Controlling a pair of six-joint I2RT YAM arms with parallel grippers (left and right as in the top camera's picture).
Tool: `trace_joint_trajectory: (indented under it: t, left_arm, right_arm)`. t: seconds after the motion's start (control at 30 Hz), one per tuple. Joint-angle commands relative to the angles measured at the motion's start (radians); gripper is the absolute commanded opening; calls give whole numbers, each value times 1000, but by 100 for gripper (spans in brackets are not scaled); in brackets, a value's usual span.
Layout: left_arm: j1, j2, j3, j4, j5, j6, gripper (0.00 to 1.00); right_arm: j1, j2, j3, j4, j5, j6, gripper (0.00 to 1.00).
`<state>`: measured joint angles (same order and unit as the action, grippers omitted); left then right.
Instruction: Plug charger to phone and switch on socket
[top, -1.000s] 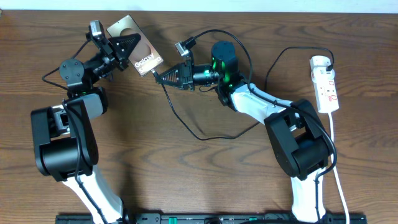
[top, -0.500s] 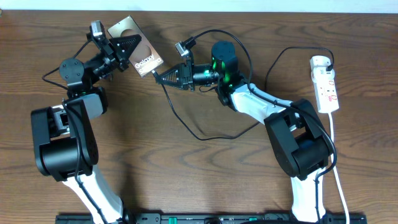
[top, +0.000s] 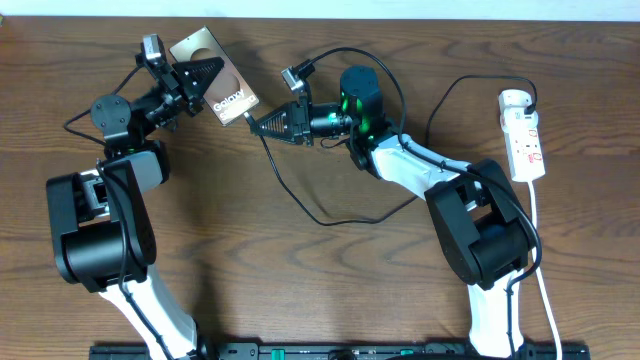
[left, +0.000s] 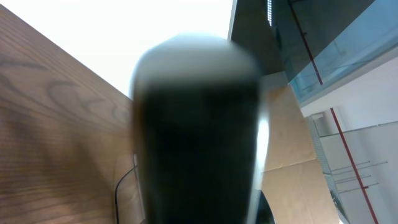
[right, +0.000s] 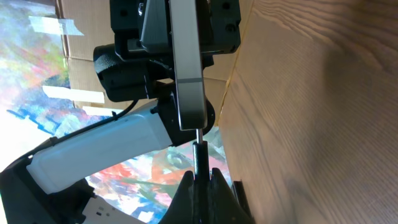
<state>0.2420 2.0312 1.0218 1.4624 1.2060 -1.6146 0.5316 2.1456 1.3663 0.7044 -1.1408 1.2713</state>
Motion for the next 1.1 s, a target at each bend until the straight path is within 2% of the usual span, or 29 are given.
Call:
trace_joint_trajectory:
  t: [0.0,1.07]
  left_arm:
    - [0,-19,3,13,10,24,7]
    - [-7,-19,3,13,18,48,7]
  right_arm:
    - [-7,2,13,3,-2,-13,1]
    - [-7,2,13,4,2,-13,1]
